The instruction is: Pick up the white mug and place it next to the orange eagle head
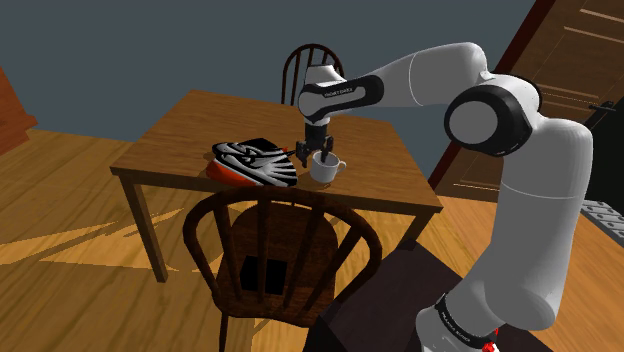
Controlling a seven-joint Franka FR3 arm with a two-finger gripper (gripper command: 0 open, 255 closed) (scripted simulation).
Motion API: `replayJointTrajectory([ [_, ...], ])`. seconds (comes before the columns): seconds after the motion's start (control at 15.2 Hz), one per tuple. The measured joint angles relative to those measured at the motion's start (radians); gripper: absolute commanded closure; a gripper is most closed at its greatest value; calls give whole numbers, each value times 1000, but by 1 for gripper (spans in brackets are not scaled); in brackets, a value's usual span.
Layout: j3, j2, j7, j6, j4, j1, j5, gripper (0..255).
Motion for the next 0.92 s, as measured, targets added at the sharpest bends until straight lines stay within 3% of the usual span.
replayJointTrajectory([
  [0.2, 0, 0, 0, 0, 0, 0, 0, 0],
  [0.53, -1, -24, 4, -104, 81, 3, -5, 0],
  [0.92, -1, -20, 3, -120, 100, 2, -4, 0],
])
